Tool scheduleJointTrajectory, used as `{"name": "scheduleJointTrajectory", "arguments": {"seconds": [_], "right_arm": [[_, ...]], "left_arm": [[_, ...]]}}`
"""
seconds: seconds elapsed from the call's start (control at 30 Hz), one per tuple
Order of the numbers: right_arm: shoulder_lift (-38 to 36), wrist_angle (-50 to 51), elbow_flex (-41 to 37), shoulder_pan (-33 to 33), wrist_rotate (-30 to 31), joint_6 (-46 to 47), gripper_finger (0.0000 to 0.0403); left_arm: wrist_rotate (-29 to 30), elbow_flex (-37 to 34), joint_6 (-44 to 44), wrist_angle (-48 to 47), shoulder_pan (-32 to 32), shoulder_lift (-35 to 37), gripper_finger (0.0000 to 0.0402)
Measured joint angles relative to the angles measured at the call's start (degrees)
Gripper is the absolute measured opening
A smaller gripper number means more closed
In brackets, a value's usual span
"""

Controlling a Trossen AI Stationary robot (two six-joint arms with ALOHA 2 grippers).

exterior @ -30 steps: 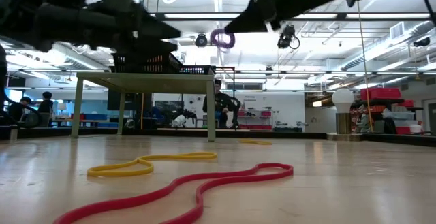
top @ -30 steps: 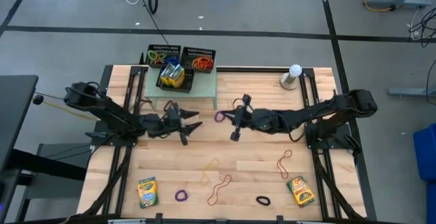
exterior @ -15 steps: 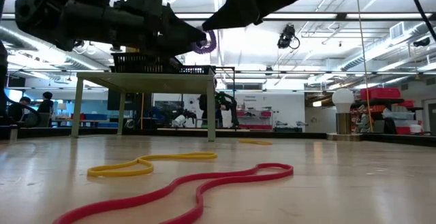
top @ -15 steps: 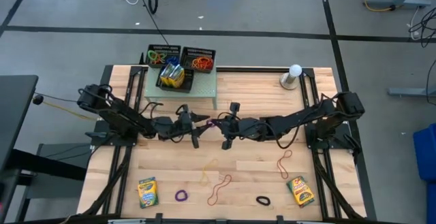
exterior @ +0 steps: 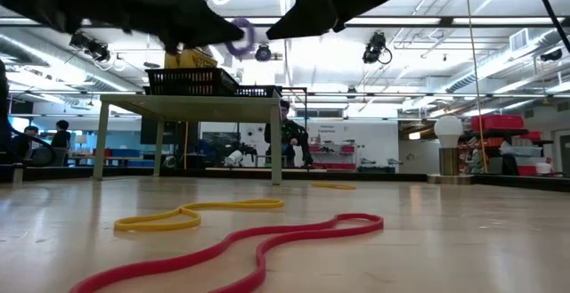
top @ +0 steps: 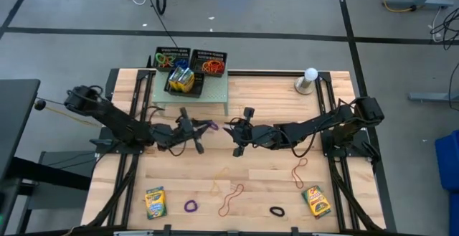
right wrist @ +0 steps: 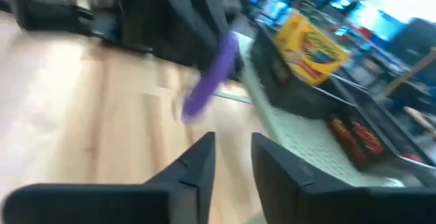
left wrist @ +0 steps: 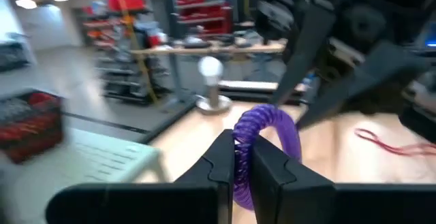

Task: Pick & Place Office Desk Supplies
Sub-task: Put the top violet spring rubberband into the top left black bin

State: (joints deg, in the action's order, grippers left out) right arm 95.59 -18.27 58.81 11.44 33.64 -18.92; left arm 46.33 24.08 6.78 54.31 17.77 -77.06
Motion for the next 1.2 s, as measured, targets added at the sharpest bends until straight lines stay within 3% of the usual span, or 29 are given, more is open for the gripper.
{"name": "scheduleJointTrajectory", "arguments": {"seconds": [0.13,0.27,0.4,0.47,0.57,0.73,1.0,1.13,1.2], "right_arm": [[0.0,0.0,0.0,-0.4,5.0,0.0,0.0128],[0.0,0.6,0.0,-0.9,5.2,0.0,0.0129],[0.0,1.3,0.0,-0.8,4.6,0.0,0.0101],[-0.1,1.3,0.0,-0.8,4.5,0.0,0.0081],[-0.1,1.6,0.0,-0.8,3.6,0.0,0.0050],[-0.1,1.8,0.0,-0.8,2.3,0.0,0.0008],[-0.1,1.9,0.0,-0.8,2.3,0.0,0.0018],[-0.1,1.9,0.0,-1.1,2.2,-0.9,0.0012],[-0.1,1.9,0.0,-1.7,1.7,-0.9,0.0007]], "left_arm": [[6.8,0.0,5.4,-4.1,0.5,9.2,0.0025],[14.4,2.4,11.7,-10.2,-2.4,18.3,0.0025],[18.0,9.3,15.6,-25.8,-9.7,25.0,0.0024],[17.1,13.5,14.3,-33.8,-15.9,27.3,0.0024],[11.3,19.9,7.6,-45.4,-26.6,29.3,0.0024],[-5.6,27.4,-5.7,-63.4,-44.5,28.5,0.0023],[-29.5,27.4,-14.1,-66.4,-67.6,23.3,0.0023],[-39.1,27.4,-16.9,-68.6,-74.9,21.8,0.0023],[-40.6,27.4,-16.6,-70.4,-76.6,20.7,0.0025]]}}
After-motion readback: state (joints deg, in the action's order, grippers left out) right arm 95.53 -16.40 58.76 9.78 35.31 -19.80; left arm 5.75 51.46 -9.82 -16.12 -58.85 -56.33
